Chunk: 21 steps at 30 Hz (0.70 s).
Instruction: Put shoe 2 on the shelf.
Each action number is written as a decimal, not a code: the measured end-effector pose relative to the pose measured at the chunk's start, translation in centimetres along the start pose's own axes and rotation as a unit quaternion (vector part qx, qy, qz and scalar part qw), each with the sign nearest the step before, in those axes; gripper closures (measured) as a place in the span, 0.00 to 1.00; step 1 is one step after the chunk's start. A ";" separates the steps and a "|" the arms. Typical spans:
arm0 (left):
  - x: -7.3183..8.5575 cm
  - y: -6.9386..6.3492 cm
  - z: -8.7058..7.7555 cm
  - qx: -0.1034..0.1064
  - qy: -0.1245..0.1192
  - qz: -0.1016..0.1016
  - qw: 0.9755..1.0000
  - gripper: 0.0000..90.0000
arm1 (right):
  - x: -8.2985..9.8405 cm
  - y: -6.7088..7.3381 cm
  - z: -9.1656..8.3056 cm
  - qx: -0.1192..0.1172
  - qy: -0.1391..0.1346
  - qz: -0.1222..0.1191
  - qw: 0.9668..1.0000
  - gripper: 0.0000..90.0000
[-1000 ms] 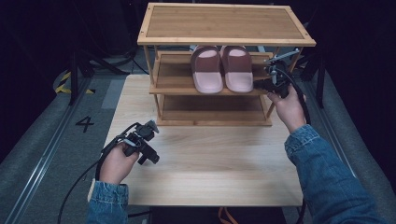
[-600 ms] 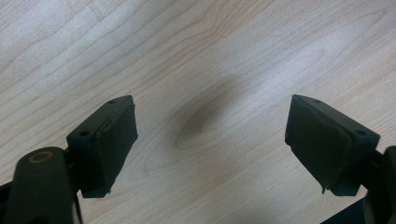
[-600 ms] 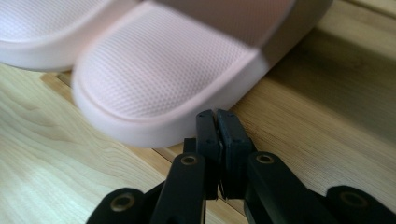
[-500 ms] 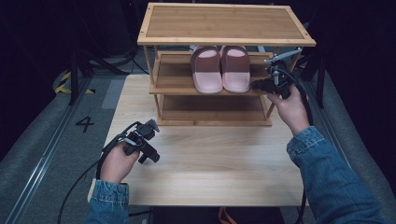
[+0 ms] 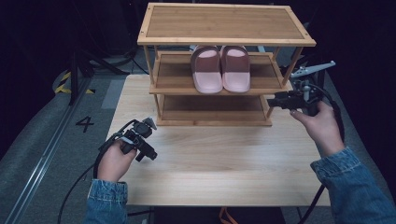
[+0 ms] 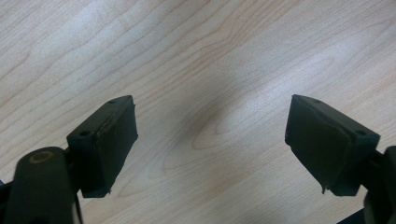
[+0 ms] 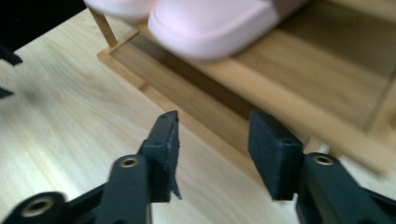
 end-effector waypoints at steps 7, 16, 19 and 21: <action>0.3 0.1 -0.2 -0.001 -0.006 0.004 1.000 0.19 | 3.8 -1.4 -1.0 0.016 0.025 0.010 1.000 0.53; 0.6 0.4 0.1 -0.004 -0.003 -0.002 1.000 0.19 | 8.6 -2.8 -0.5 0.037 0.072 0.026 0.996 0.50; 0.6 0.5 0.3 -0.002 0.000 -0.005 1.000 0.19 | 10.2 -3.1 0.5 0.045 0.085 0.032 0.995 0.50; 0.7 0.5 0.6 -0.003 0.007 -0.009 1.000 0.19 | 11.0 -3.2 1.2 0.044 0.090 0.036 0.994 0.49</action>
Point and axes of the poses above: each handheld gripper's, and its own axes: z roughly forward along the jaws, x roughly out of its underside, y roughly to its left, the point moved 2 cm from there along z, roughly forward along the jaws, and after that the axes turned 10 degrees about x, right-handed, at the moved point
